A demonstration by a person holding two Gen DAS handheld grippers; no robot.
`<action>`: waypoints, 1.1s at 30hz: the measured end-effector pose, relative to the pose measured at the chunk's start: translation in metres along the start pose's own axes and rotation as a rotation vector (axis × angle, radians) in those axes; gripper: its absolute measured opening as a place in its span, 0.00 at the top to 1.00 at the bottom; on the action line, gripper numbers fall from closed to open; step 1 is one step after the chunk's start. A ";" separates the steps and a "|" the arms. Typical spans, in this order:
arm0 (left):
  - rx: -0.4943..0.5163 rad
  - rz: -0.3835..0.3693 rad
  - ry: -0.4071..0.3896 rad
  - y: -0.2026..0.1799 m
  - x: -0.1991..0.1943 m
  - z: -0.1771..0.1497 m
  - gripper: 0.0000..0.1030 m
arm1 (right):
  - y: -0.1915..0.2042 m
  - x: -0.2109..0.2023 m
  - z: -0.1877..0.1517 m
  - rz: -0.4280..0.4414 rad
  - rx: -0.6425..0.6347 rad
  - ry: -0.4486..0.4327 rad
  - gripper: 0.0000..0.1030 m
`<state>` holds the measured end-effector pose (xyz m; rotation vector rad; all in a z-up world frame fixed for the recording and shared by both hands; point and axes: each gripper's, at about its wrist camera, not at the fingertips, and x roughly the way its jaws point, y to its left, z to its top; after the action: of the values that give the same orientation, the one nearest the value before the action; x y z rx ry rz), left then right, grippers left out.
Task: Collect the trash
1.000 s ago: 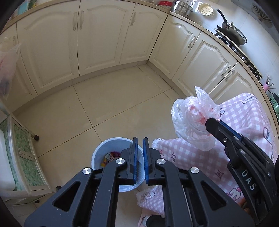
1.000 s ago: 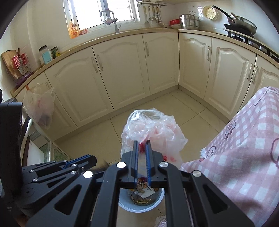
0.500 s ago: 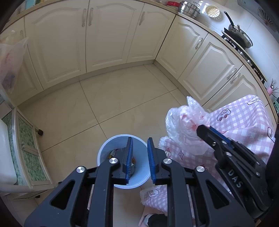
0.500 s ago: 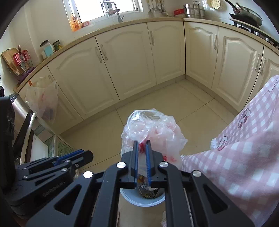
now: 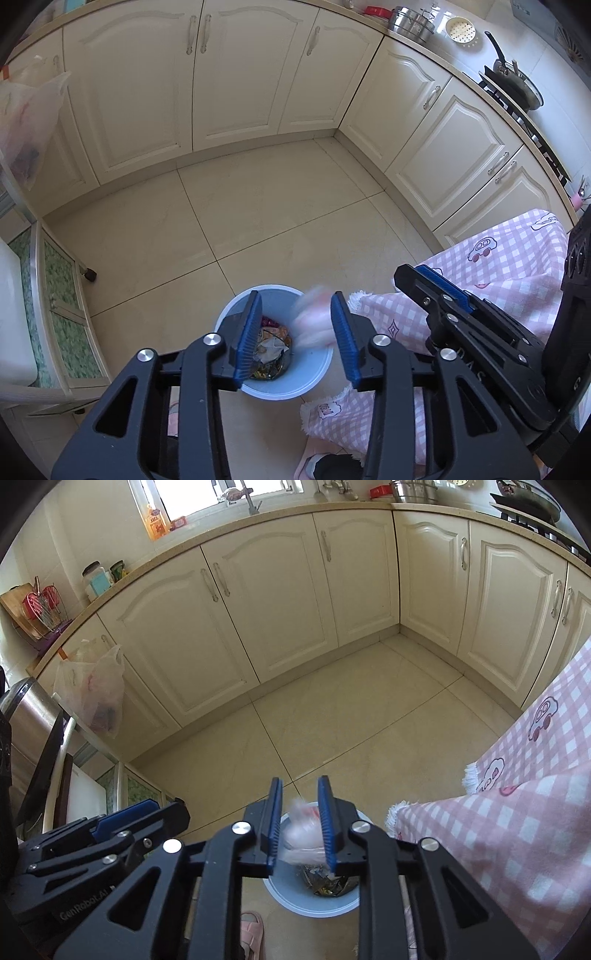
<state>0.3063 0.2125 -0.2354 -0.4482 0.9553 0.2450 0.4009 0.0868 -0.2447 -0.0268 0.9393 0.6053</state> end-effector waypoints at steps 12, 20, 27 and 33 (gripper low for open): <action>0.123 -0.069 -0.096 -0.045 -0.072 -0.016 0.54 | 0.005 -0.110 -0.007 -0.127 -0.044 -0.153 0.64; 0.240 -0.096 -0.264 -0.079 -0.167 -0.043 0.46 | 0.005 -0.224 -0.035 -0.234 -0.032 -0.301 0.49; 0.309 -0.104 -0.413 -0.094 -0.243 -0.074 0.32 | 0.005 -0.308 -0.070 -0.263 -0.003 -0.408 0.39; 0.339 -0.112 -0.516 -0.103 -0.291 -0.099 0.23 | 0.017 -0.362 -0.097 -0.281 -0.006 -0.492 0.37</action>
<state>0.1118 0.0736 -0.0162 -0.1119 0.4495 0.0850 0.1614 -0.0985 -0.0230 -0.0138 0.4440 0.3297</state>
